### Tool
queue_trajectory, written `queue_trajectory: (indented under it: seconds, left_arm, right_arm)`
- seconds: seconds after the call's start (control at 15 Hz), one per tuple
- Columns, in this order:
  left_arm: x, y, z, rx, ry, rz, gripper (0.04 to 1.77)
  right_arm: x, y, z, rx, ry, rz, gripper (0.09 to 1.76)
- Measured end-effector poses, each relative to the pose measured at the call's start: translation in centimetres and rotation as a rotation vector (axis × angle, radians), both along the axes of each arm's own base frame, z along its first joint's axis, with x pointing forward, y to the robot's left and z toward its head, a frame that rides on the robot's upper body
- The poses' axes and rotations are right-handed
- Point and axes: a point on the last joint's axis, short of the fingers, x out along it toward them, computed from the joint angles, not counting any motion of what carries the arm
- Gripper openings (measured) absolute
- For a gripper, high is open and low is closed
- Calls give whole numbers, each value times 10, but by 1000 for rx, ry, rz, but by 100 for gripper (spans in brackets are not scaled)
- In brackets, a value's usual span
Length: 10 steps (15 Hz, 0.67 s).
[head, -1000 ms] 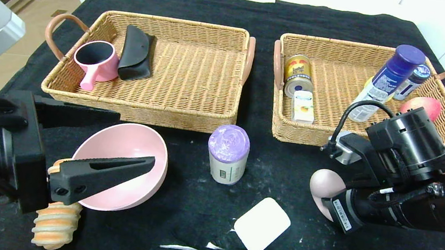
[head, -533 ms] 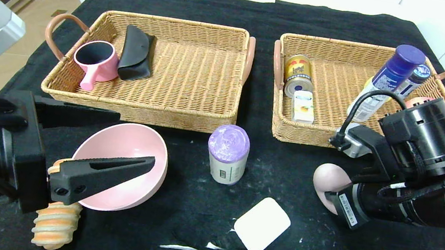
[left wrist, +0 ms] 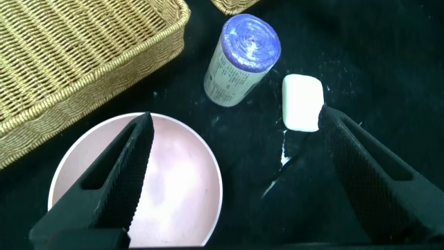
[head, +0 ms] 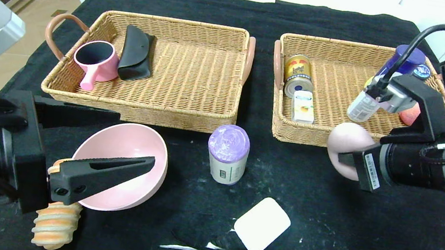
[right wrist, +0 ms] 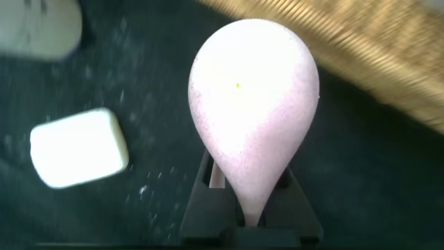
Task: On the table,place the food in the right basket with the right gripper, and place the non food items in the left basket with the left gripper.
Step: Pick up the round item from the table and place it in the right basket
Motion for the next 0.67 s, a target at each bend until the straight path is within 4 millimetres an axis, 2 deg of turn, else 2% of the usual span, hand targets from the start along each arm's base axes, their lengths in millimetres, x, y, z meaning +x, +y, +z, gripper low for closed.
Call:
queue_trajectory:
  seconds: [0.33, 0.67]
  left_arm:
    - [0, 0, 0, 1, 0, 0, 172]
    - [-1, 1, 0, -1, -2, 0, 172]
  right_arm:
    - [8, 4, 33, 43, -120, -42, 18]
    - [29, 7, 59, 69, -220, -65, 18]
